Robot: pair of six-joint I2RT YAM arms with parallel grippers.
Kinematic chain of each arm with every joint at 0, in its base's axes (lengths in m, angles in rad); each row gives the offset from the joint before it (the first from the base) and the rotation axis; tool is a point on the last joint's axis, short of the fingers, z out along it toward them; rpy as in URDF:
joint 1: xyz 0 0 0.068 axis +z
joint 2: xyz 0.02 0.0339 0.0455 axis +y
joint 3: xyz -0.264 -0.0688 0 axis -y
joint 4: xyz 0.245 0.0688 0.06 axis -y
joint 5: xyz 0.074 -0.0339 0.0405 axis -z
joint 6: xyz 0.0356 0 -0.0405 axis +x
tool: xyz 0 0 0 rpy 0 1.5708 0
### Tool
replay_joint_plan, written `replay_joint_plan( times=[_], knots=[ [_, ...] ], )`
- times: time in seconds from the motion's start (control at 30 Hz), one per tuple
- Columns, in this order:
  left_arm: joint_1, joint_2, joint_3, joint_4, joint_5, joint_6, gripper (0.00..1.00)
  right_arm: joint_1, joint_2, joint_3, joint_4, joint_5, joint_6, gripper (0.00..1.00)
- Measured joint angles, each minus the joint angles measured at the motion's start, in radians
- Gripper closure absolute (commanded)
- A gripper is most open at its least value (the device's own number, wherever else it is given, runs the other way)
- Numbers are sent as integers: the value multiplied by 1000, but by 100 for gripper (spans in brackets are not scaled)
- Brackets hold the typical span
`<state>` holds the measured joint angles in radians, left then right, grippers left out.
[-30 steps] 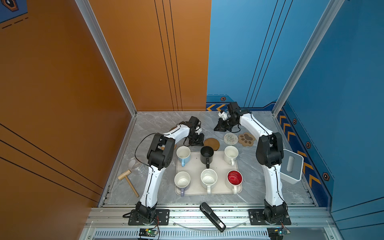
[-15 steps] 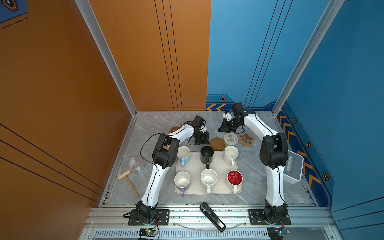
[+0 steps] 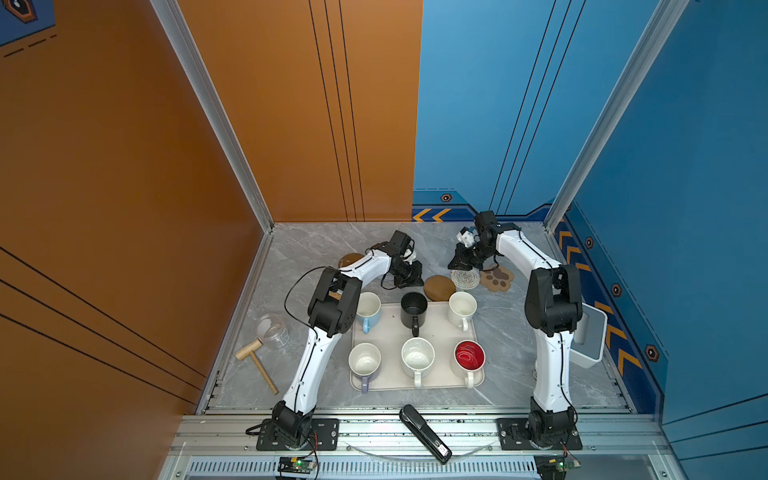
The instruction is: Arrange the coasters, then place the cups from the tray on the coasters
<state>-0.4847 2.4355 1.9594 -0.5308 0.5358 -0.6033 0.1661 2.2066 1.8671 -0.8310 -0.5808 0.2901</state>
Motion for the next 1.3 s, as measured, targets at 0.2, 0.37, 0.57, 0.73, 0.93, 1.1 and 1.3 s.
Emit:
replay_joint_plan(
  times=[0.2, 0.37, 0.57, 0.73, 0.93, 1.1, 1.3],
  knots=[
    [0, 0, -3, 4, 0, 0, 100, -26, -8, -51, -8, 29, -21, 100],
    [1, -14, -30, 19, -2, 0, 100, -42, -42, -103, -15, 37, -40, 100],
    [1, -30, -45, 3, -23, 12, 100, -43, -52, -145, -15, 43, -66, 100],
    [1, -42, -56, -18, -40, 22, 100, -43, -52, -181, -16, 53, -83, 100],
    [1, -44, -56, -24, -42, 31, 100, -47, -52, -201, -19, 62, -93, 100],
    [1, -44, -56, -26, -42, 32, 100, -55, -52, -201, -19, 61, -103, 100],
    [-1, -44, -56, -27, -41, 35, 100, -55, -52, -201, -19, 61, -107, 100]
  ],
)
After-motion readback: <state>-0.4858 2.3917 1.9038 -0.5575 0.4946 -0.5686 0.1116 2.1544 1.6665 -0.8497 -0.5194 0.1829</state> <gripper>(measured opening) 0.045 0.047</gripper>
